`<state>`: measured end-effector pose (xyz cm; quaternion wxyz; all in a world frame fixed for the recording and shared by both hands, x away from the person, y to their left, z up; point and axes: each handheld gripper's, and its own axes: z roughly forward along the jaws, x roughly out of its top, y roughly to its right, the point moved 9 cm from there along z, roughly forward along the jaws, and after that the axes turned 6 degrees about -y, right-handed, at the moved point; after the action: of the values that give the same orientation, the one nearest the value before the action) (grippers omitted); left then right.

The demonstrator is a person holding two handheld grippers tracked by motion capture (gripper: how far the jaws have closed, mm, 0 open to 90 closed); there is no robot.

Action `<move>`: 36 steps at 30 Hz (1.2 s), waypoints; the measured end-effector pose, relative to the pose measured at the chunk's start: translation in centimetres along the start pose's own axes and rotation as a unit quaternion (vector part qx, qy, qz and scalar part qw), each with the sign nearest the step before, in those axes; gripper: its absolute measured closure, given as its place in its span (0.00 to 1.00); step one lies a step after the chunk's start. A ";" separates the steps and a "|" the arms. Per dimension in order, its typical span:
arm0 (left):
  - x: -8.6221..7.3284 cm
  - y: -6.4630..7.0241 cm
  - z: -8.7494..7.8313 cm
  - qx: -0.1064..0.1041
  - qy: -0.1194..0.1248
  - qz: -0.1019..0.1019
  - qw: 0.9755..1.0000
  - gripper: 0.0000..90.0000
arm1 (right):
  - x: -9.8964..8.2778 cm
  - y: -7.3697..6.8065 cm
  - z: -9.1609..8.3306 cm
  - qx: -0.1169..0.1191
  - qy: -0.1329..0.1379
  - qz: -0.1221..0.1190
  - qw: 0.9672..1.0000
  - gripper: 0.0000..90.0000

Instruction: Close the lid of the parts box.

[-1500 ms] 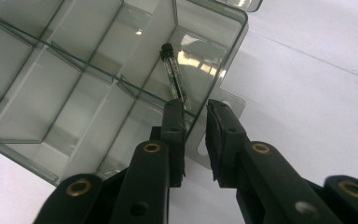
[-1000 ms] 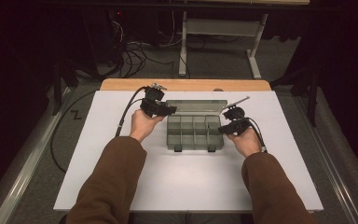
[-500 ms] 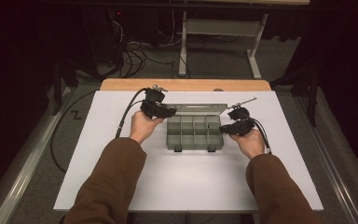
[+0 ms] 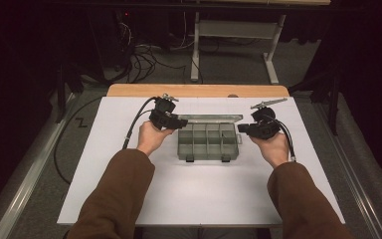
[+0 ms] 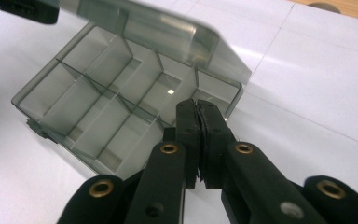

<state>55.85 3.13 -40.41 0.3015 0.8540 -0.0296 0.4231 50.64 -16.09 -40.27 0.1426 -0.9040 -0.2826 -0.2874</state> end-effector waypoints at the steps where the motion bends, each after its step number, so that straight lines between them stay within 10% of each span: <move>1: -0.1 -0.1 0.0 0.001 -0.002 -0.003 1.000 0.58 | 0.1 0.0 -0.1 0.001 0.002 0.000 1.000 0.99; 17: -1.7 -1.0 -1.1 0.015 -0.024 0.018 0.999 0.61 | 0.0 -0.3 -0.4 0.010 0.007 -0.005 1.000 0.99; 36: -1.8 -0.6 -3.6 -0.044 -0.016 -0.017 0.999 0.76 | -0.9 -0.2 -0.3 0.010 0.001 -0.010 1.000 0.98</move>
<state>52.37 5.24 -40.37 0.3454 0.8468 -0.0380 0.4027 49.77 -16.43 -40.56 0.1490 -0.8993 -0.2948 -0.2866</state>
